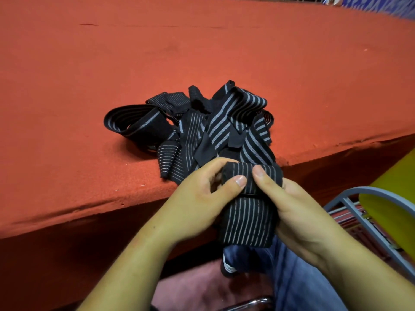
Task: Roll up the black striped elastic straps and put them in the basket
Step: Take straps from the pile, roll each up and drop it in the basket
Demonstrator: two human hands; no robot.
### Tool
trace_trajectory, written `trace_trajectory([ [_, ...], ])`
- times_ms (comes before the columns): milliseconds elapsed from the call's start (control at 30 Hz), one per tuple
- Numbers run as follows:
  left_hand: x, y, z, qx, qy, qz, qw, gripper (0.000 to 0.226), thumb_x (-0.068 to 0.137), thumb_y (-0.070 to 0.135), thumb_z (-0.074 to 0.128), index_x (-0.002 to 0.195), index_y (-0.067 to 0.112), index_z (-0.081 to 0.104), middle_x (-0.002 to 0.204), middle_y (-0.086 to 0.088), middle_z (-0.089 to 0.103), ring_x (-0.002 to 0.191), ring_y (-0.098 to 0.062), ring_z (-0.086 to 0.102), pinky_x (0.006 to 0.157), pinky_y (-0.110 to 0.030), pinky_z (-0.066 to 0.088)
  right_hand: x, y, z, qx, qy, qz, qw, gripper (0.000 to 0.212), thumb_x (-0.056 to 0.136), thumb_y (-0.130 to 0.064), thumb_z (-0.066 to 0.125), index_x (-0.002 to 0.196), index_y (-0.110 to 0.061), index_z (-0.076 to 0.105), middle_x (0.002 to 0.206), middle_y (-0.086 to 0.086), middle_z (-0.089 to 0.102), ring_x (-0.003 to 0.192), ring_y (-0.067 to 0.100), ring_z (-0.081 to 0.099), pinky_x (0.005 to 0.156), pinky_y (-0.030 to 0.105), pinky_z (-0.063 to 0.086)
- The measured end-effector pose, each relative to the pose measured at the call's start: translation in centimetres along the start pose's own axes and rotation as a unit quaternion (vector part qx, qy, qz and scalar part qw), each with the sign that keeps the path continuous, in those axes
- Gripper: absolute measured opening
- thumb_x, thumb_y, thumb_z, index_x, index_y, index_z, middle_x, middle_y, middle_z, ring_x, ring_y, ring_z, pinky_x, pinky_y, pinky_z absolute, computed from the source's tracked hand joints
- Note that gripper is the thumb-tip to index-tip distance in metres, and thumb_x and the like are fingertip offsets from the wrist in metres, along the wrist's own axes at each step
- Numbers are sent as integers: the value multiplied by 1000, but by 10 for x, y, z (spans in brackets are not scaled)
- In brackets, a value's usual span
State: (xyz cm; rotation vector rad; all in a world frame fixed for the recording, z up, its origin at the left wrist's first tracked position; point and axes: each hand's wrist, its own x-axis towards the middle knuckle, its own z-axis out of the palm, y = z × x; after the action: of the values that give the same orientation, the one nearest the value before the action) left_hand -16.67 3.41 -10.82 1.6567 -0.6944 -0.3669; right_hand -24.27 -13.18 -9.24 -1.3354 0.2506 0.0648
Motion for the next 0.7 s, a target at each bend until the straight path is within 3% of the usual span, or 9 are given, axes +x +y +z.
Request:
trace_trajectory([
  [100,1,1,0,-4,17,13,1000,24,102,27,62,125,23,62,116,1,74,109,-22,70,102,-50,52,-2,-3,0,14,-23,30,999,52,95,-46,54,128,-10,72,123,12,77,118,24,73,100,33,59],
  [200,2,2,-2,11,34,33,999,28,100,29,66,128,27,62,117,1,72,107,-30,68,98,-50,52,-4,-4,1,25,-34,64,997,60,94,-53,50,129,-10,72,124,11,76,119,24,72,102,39,59],
  [300,1,3,-4,47,44,59,996,35,98,21,69,131,29,62,121,10,70,111,-10,67,101,-28,50,-6,-4,2,51,-29,68,996,55,94,-54,49,117,-14,80,122,12,77,116,24,74,98,39,61],
  [367,1,4,-4,57,45,68,995,37,96,16,71,131,28,63,122,14,70,117,-5,65,102,-18,46,-6,-6,3,62,-27,67,995,49,94,-54,49,111,-22,82,121,11,78,114,22,75,94,36,62],
  [500,3,3,-3,30,37,62,997,42,95,8,72,131,27,64,124,9,70,117,-12,67,107,-33,50,-4,-7,3,80,-34,67,994,55,94,-57,48,117,-19,80,127,11,76,119,23,72,101,40,58],
  [633,2,-1,-3,-12,16,43,999,47,94,7,73,131,35,66,127,-7,67,116,-29,67,107,-48,52,-3,-7,4,103,-39,57,992,56,92,-60,48,116,-22,81,129,11,74,122,24,71,105,41,55],
  [700,1,-1,-4,-17,4,36,999,48,94,9,72,131,39,65,126,-10,67,116,-33,66,106,-50,52,-3,-7,4,108,-43,56,992,54,94,-56,48,117,-19,80,129,13,74,122,25,71,104,40,56],
])
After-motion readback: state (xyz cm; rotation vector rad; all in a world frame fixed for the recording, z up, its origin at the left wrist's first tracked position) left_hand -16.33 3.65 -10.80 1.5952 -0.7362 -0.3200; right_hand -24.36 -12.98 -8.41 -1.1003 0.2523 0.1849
